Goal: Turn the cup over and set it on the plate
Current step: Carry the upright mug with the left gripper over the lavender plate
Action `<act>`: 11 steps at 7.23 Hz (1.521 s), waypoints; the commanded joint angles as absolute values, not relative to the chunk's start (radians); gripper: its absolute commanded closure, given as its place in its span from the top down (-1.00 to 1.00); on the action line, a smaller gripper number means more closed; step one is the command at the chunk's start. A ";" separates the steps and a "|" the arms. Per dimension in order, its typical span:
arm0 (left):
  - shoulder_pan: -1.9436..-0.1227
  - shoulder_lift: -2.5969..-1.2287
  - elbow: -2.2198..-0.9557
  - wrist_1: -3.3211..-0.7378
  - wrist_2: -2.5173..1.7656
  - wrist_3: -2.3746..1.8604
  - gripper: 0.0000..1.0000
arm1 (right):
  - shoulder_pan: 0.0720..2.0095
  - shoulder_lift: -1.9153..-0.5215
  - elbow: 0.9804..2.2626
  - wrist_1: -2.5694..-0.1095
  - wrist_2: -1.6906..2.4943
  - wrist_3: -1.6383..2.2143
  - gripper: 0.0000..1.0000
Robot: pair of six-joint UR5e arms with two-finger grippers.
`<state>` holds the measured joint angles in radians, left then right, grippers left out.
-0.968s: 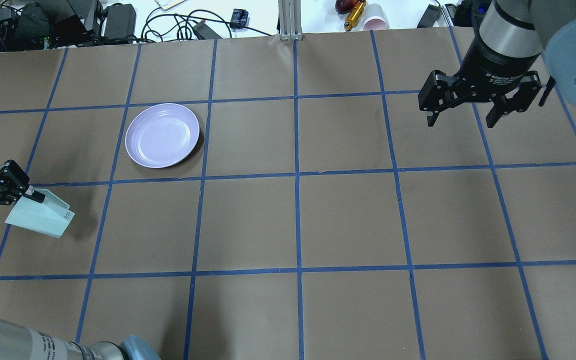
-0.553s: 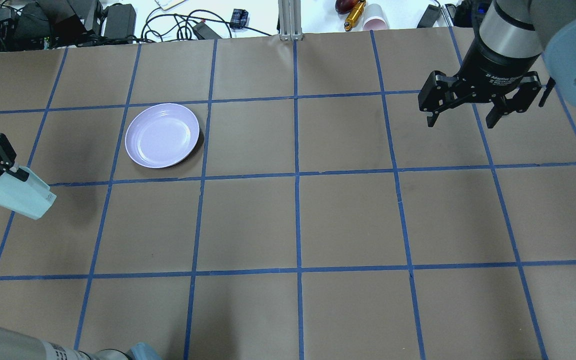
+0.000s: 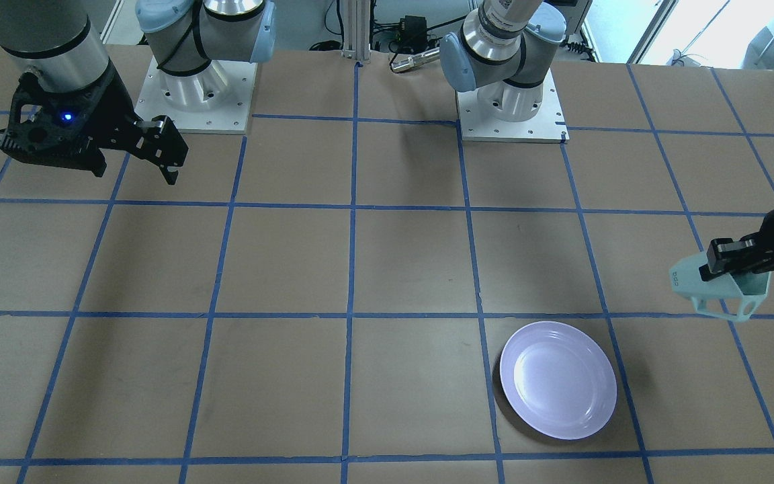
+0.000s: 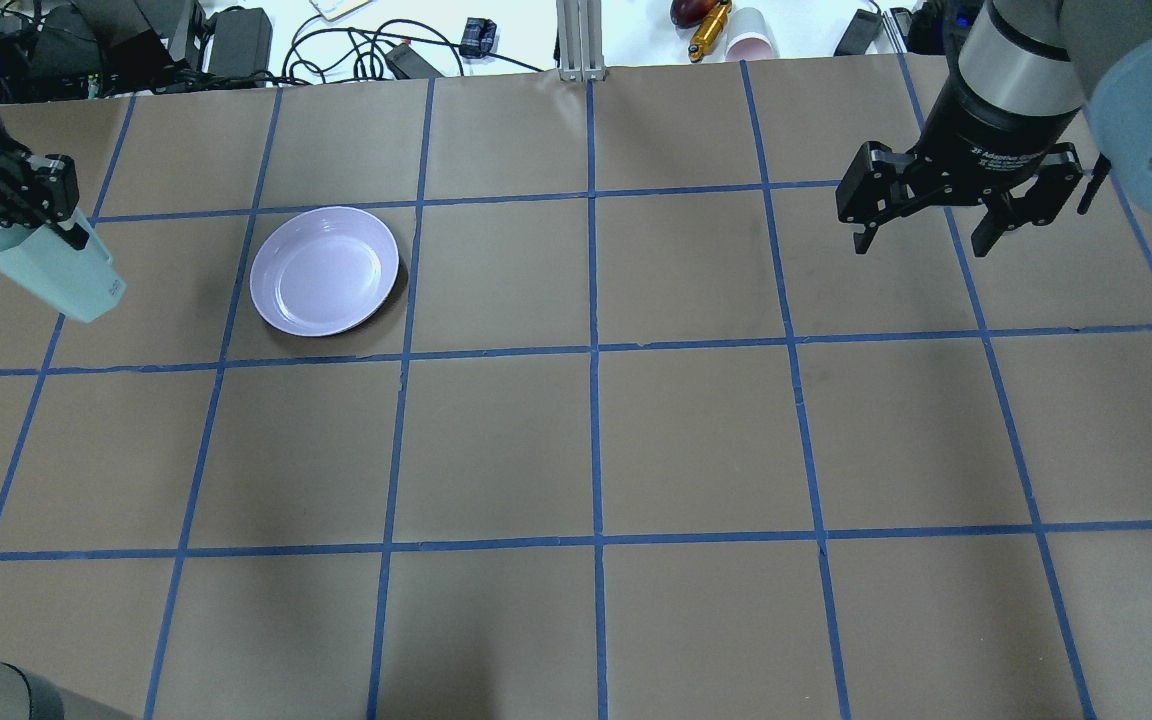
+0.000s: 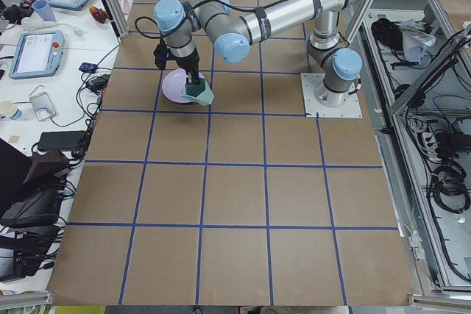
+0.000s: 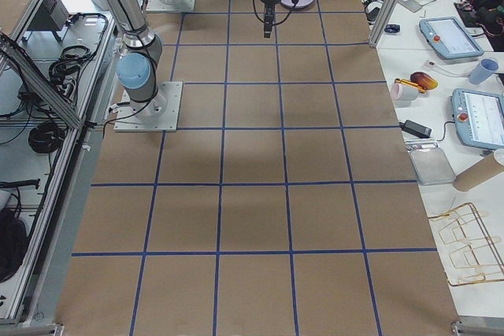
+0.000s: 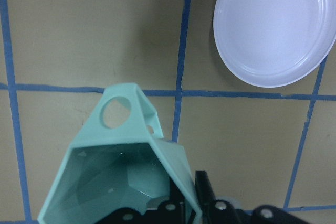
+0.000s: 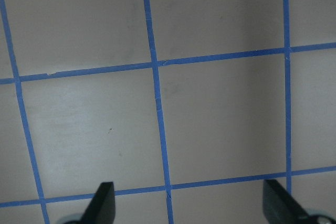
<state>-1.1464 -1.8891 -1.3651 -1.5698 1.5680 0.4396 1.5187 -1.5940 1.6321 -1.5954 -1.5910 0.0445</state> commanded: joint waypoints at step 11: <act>-1.453 -1.994 -1.606 -0.985 1.562 0.442 -1.00 | 1.519 -1.594 1.632 -1.595 -1.592 0.044 1.00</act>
<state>-1.4484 -1.9790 -1.6058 -1.0026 1.5997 0.4413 1.5186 -1.5941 1.6310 -1.5953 -1.5921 0.0445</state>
